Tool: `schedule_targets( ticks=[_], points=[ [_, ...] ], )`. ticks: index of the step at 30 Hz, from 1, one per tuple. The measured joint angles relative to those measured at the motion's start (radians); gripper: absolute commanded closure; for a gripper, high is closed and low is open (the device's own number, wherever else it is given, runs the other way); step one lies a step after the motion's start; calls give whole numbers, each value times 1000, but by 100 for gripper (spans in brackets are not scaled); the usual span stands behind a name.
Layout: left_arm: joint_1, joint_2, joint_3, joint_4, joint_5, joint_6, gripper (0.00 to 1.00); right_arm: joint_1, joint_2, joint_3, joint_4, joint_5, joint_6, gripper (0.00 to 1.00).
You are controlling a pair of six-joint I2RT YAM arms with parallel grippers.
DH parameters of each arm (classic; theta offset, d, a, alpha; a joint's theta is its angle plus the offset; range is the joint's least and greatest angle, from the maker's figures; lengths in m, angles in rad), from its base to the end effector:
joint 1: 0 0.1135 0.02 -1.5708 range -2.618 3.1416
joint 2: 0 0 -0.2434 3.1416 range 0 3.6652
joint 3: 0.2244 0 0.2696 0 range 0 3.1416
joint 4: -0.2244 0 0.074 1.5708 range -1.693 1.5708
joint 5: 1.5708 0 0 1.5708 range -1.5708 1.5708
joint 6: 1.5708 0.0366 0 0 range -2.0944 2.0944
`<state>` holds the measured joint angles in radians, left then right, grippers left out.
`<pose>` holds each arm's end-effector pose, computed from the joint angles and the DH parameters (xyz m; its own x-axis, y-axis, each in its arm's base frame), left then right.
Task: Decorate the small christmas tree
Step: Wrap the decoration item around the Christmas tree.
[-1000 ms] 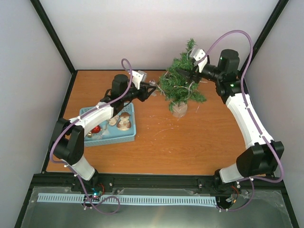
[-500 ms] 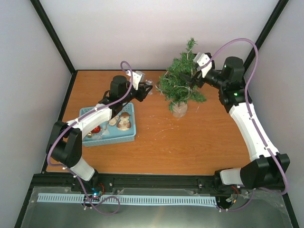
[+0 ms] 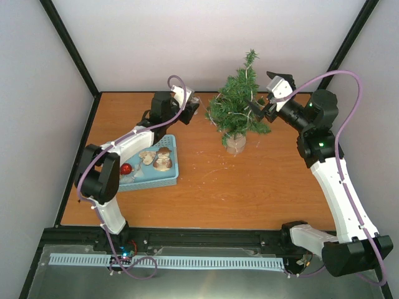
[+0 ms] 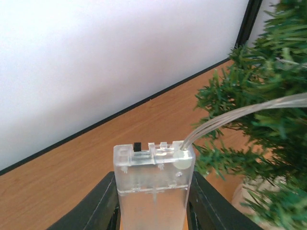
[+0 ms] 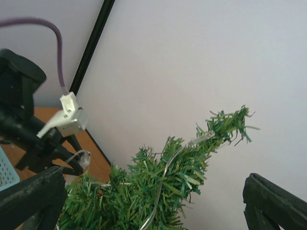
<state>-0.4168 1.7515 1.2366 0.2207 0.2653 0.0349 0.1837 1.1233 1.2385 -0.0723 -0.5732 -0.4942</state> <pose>0.3863 -0.1815 0.2440 -0.2433 0.1446 -0.9591 0.6290 0.7762 -0.0426 0.2653 0.0695 0.4272 0.3626 -0.3380 -0.8685 -0.5841 0.6438 -0.4944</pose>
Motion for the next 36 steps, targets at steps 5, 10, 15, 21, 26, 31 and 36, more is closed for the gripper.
schedule_targets(
  ticks=[5,10,15,21,26,31,36],
  points=[
    [8,86,101,0,0,27,78,0,-20,-2,10,2,6,0],
    [9,144,151,18,-3,48,78,0,-27,-3,10,5,6,0],
    [10,202,196,34,16,58,77,0,-32,-3,10,5,6,0],
    [9,238,197,125,58,83,77,0,-35,-3,10,0,7,0],
    [9,291,184,262,102,104,77,0,-43,-3,10,-5,10,0],
    [9,344,153,391,146,106,74,0,-46,-3,10,-11,10,0],
    [9,393,137,499,187,90,75,0,-54,-3,9,-12,10,0]
  ],
)
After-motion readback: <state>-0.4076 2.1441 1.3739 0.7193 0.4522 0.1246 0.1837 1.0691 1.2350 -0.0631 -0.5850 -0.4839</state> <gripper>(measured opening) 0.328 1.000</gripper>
